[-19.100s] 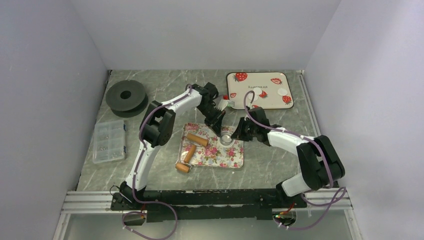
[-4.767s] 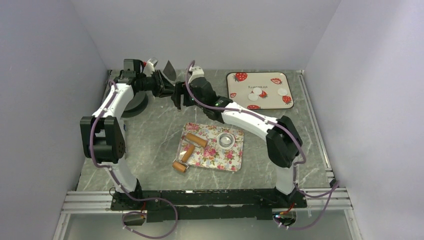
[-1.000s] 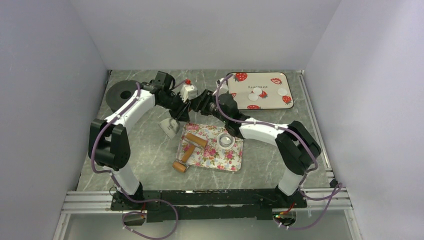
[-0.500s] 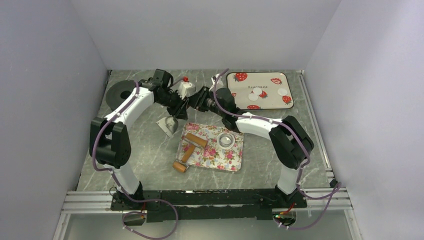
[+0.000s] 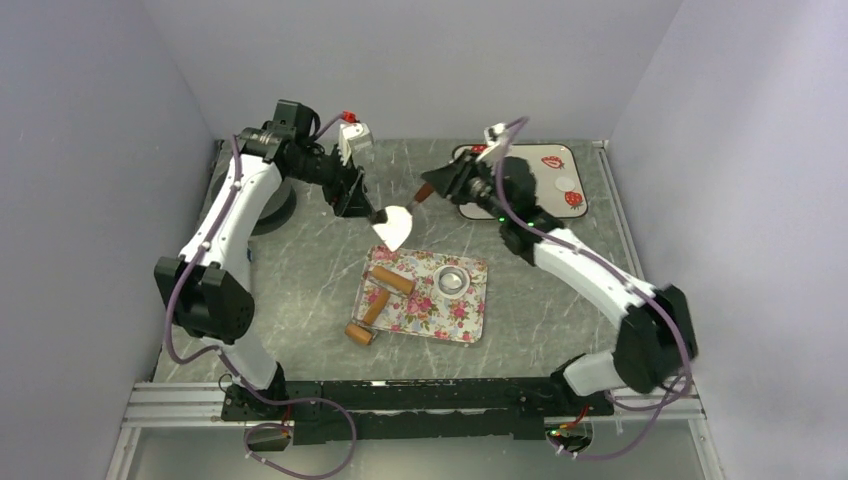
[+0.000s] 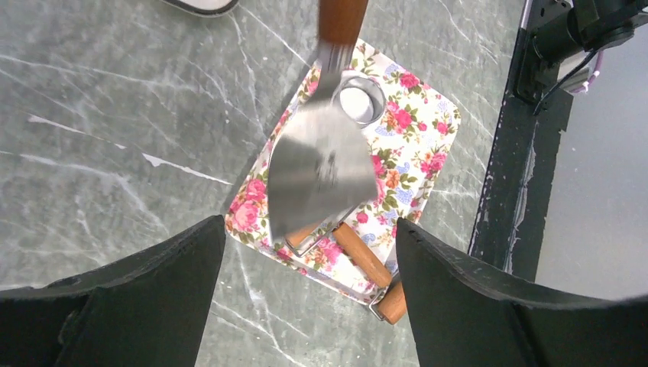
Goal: Roll out the dumpling wrappers from the dough
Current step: Remove the dumpling wrapper from the work surface.
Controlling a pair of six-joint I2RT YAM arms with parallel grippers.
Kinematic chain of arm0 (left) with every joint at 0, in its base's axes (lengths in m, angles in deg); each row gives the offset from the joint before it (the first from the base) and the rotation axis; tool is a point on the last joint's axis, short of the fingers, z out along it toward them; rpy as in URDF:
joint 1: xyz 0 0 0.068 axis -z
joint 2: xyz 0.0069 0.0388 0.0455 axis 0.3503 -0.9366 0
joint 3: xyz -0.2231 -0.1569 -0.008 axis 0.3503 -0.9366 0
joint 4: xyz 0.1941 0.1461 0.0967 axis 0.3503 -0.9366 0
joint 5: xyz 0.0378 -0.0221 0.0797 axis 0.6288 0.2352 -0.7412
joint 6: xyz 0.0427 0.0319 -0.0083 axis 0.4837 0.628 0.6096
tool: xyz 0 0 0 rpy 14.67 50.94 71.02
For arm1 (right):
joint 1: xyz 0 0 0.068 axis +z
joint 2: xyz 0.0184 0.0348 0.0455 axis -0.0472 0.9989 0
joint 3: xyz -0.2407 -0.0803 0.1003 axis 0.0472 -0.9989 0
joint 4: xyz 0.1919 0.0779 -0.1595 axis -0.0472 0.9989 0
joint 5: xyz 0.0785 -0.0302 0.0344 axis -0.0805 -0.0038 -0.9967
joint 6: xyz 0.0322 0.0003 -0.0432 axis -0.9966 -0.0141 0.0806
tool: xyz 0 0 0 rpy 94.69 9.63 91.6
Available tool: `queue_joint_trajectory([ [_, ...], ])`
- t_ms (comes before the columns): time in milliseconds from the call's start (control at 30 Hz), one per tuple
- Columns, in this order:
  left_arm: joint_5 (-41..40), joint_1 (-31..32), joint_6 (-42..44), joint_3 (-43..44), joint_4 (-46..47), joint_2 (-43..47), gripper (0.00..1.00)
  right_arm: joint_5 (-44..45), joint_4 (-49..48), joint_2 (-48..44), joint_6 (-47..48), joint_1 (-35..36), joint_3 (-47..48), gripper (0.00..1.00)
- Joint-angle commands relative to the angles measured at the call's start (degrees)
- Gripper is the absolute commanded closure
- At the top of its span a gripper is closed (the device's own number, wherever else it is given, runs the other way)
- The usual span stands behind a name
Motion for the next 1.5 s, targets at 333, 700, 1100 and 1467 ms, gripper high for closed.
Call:
queue_joint_trajectory([
  [333, -18.36, 20.72, -9.78, -1.89, 13.33, -7.96, 0.26, 30.81, 41.51, -30.74, 14.47, -6.24, -6.62, 1.00],
  [700, -30.76, 32.67, -6.26, 1.52, 18.57, -21.03, 0.33, 28.78, 33.96, -31.84, 8.44, -6.50, -15.93, 1.00],
  [1100, -33.57, 34.21, -7.24, -0.81, 23.15, -24.11, 0.49, 32.64, 26.49, -31.45, 5.28, -6.50, -21.10, 1.00],
  [1467, -32.93, 34.21, -8.04, -2.42, 24.54, -25.54, 0.58, 29.68, 27.49, -29.11, 8.60, -6.47, -19.89, 1.00],
])
